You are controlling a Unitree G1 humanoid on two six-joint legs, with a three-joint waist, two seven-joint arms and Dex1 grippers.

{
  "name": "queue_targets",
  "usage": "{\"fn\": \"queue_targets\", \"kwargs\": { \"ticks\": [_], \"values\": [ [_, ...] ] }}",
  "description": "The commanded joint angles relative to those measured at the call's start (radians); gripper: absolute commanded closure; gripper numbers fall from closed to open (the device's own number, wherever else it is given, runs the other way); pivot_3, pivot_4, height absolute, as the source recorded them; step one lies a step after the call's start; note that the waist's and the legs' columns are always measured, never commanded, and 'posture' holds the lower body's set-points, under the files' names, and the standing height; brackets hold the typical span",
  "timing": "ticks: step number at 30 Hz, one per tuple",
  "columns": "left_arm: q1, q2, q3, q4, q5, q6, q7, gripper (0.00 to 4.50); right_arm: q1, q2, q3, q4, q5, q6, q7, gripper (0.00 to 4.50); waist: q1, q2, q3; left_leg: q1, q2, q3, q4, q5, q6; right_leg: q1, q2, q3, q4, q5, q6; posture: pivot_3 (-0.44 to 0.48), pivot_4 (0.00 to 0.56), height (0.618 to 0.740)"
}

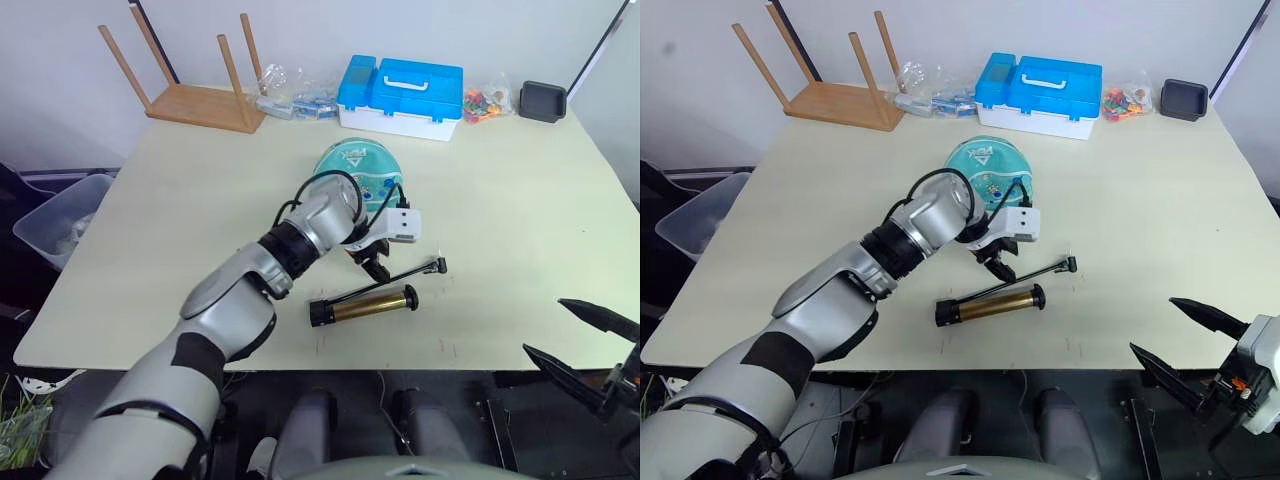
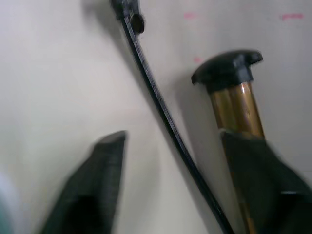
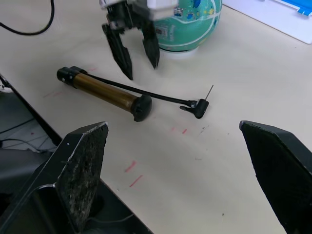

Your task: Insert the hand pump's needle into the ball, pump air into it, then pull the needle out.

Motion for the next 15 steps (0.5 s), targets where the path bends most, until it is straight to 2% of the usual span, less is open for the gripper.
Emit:
{"fn": "queue_targets", "kwargs": {
  "ticks": [1, 11, 15],
  "values": [
    [-0.020, -0.072, 0.005, 0.100, 0.066, -0.073, 0.060, 1.19, -0.004, 0.011, 0.010, -0.016, -0.010, -0.029, -0.016, 0.00, 0.002, 0.000, 0.000, 0.000, 0.000, 0.000, 0.000, 0.000, 0.000, 0.000, 0.000, 0.000, 0.000, 0.000, 0.000, 0.000, 0.150, 0.740],
    [-0.004, -0.228, 0.048, 0.324, 0.171, -0.182, 0.225, 1.19, 0.001, 0.014, 0.023, -0.027, -0.013, -0.036, -0.041, 0.00, 0.003, 0.001, -0.001, 0.000, 0.000, 0.000, 0.002, 0.000, 0.000, 0.001, 0.000, 0.000, 0.001, 0.000, 0.001, 0.000, 0.150, 0.740],
    [0.006, -0.270, 0.071, 0.379, 0.201, -0.213, 0.291, 1.19, 0.008, 0.016, 0.021, -0.034, -0.012, -0.038, -0.047, 0.00, 0.019, 0.002, -0.001, 0.000, -0.001, -0.001, 0.004, 0.000, 0.000, 0.002, 0.000, -0.001, 0.001, 0.000, 0.001, 0.000, 0.150, 0.740]
  ]
}}
